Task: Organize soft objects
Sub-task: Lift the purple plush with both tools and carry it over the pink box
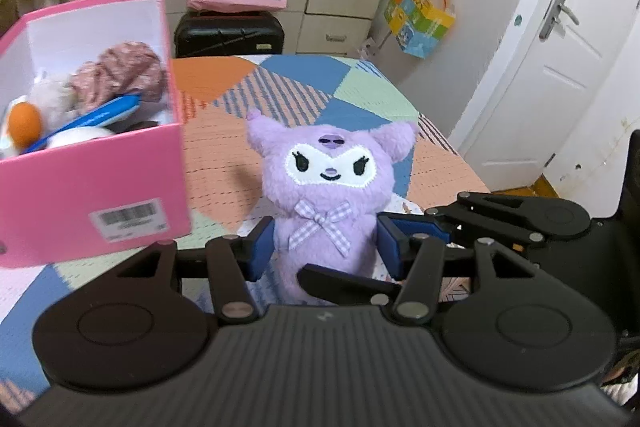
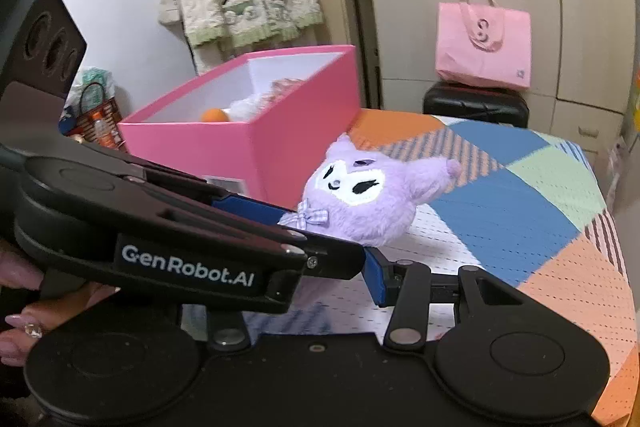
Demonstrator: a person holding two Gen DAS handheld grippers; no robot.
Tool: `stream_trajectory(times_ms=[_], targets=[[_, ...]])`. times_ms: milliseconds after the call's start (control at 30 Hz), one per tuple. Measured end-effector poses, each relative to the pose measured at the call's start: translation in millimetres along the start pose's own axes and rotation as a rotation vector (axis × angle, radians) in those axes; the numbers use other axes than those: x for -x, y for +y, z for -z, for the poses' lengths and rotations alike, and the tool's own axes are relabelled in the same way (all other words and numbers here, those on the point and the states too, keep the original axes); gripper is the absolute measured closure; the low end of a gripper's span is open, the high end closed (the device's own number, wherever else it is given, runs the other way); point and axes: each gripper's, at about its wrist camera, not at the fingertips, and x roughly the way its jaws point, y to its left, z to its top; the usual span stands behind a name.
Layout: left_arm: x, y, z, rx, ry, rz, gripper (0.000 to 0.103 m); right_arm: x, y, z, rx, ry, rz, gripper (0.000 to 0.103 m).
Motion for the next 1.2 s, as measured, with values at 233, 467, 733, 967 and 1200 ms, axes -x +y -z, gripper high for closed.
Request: stream_trajectory(times_ms=[233,467,733,967,1200], targets=[[41.9,19.9,-1.8,0.039,-0.06,-0.026,0.051,10.2,31.5,-15.4,0.052,-0.026,-0.055,0.051],[76.5,46.1,-23.3,0.05,-0.126,-0.082,0.051,5.8,61.4,-45.7,0.101,-0.066,-0.106,0.05],[90.3,87.1,-45.4,0.116,-0.22,-0.151,0.05,-19.1,84.1,-90.8,0.169,-0.105,-0.166,0.05],[75.1,133.4,-79.5,0.168,-0.223,-0.189,0.05,-65.3,88.6,-126.6,0.167,-0.107,-0.213,0.05],[46.0,192.7,-113.8,0.351,-0.169,-0.134,0.05,-116.1,82.9,-167.4,0.134,-0.089,-0.242,0.049]])
